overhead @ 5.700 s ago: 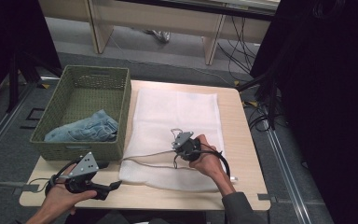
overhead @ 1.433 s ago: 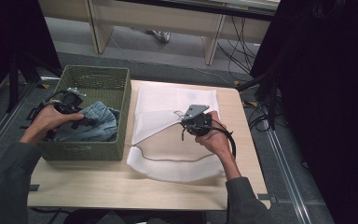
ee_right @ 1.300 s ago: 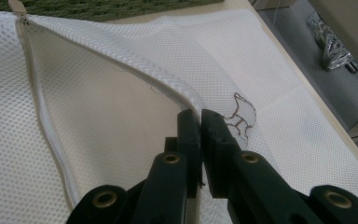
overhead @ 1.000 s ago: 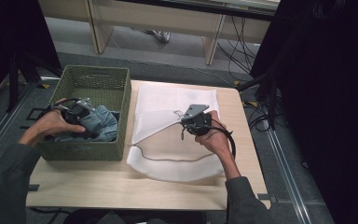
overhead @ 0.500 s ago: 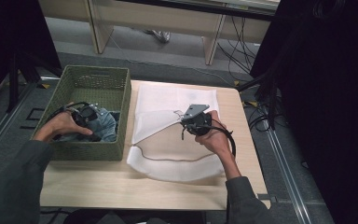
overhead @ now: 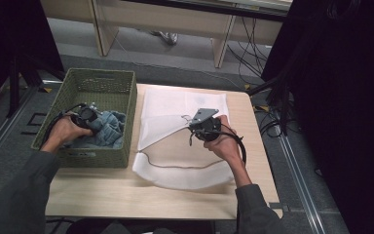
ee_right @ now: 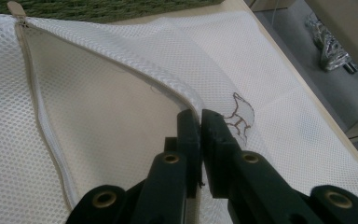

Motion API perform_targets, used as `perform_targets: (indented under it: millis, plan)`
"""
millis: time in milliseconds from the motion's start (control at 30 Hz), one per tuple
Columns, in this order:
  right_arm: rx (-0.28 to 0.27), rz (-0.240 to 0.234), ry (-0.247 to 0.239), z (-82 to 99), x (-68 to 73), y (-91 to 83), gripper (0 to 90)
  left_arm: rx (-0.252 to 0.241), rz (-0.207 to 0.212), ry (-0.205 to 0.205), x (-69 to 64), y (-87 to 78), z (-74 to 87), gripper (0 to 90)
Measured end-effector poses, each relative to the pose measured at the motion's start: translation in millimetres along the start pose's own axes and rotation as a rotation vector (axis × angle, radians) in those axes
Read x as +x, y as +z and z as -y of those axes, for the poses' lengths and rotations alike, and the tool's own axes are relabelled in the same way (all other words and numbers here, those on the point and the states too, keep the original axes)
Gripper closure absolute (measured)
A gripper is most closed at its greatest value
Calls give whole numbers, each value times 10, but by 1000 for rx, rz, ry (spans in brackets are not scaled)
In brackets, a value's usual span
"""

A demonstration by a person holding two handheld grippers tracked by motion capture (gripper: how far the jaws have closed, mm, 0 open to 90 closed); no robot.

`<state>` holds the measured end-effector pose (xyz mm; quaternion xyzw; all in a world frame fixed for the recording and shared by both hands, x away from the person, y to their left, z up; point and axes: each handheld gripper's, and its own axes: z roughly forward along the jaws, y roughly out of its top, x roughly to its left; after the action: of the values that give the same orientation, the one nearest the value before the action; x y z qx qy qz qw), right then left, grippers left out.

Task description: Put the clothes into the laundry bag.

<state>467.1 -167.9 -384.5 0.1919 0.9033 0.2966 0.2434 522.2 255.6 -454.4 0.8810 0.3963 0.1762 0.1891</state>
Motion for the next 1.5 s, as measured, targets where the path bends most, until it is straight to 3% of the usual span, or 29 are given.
perform_targets:
  millis: [33,67,133,167,200,233,267,300,333,400,433,500,533,567,700,733,767,800,867,967,1033,1067,1133,1233,1300,1333,1400,1467,1500]
  plan:
    - [-1,-1,-2,2,-3,-5,869,-41,-92,-78,28,-36,-11,719]
    - [-1,-1,-2,2,-3,-5,869,-41,-92,-78,28,-36,-11,721]
    - [-3,1,7,6,-8,-2,869,-65,-185,-155,101,-82,-18,721]
    - [-9,1,-3,9,-19,-2,869,-81,-173,-243,178,-104,-16,708]
    - [-9,0,-1,10,-21,-3,869,-81,-173,-243,178,-104,-16,691]
    - [-9,0,-1,10,-21,-3,869,-90,-135,-262,203,-101,-12,691]
    - [-11,-3,-8,16,-35,-2,869,-84,-93,-280,222,-132,6,601]
    - [-11,-3,-8,16,-35,-2,869,-84,-93,-280,222,-132,6,554]
    - [-10,-2,0,20,-37,-4,868,-112,-33,-271,217,-153,10,475]
    - [-8,-2,10,22,-31,-8,868,-124,-30,-272,221,-189,7,357]
    - [-6,-2,11,22,-31,-8,868,-157,12,-259,214,-262,10,305]
    - [-9,-4,-3,23,-39,-4,867,-150,49,-258,207,-297,11,266]
    - [-11,-2,-5,18,-34,-3,867,-112,131,-206,168,-348,13,197]
    - [-12,6,-2,13,-32,-2,867,-77,164,-160,148,-366,8,180]
    - [-4,-5,-13,7,-26,4,866,-60,188,-71,71,-348,12,146]
    - [-12,2,-14,4,-28,7,866,-46,180,-19,29,-304,11,145]
    - [-12,2,-14,4,-28,7,866,-46,180,-19,29,-304,11,141]
    - [-2,-4,9,3,-22,0,867,-20,193,17,35,-288,12,130]
    - [-4,-8,-12,12,-27,8,867,-21,230,9,-6,-192,25,75]
    - [-5,-6,14,11,-35,2,867,21,212,29,-138,34,35,0]
    - [-8,1,15,15,-32,7,867,31,202,27,-168,100,36,0]
    - [0,-7,6,18,-28,9,867,81,171,85,-151,136,27,0]
    - [-5,-9,-1,11,-34,13,866,56,129,60,-196,230,25,0]
    - [-2,2,-1,12,-18,22,866,54,133,34,-206,262,35,32]
    - [-1,-9,-5,4,-19,20,867,56,115,61,-196,244,28,198]
    - [-1,-9,-5,4,-19,20,867,55,106,61,-193,214,17,198]
    - [-4,-4,18,-7,-9,22,867,28,78,36,-171,168,1,443]
    - [-1,-6,6,-12,3,22,867,13,56,15,-135,130,-15,579]
    - [-1,-6,6,-12,3,22,867,-5,30,-1,-127,105,-24,579]
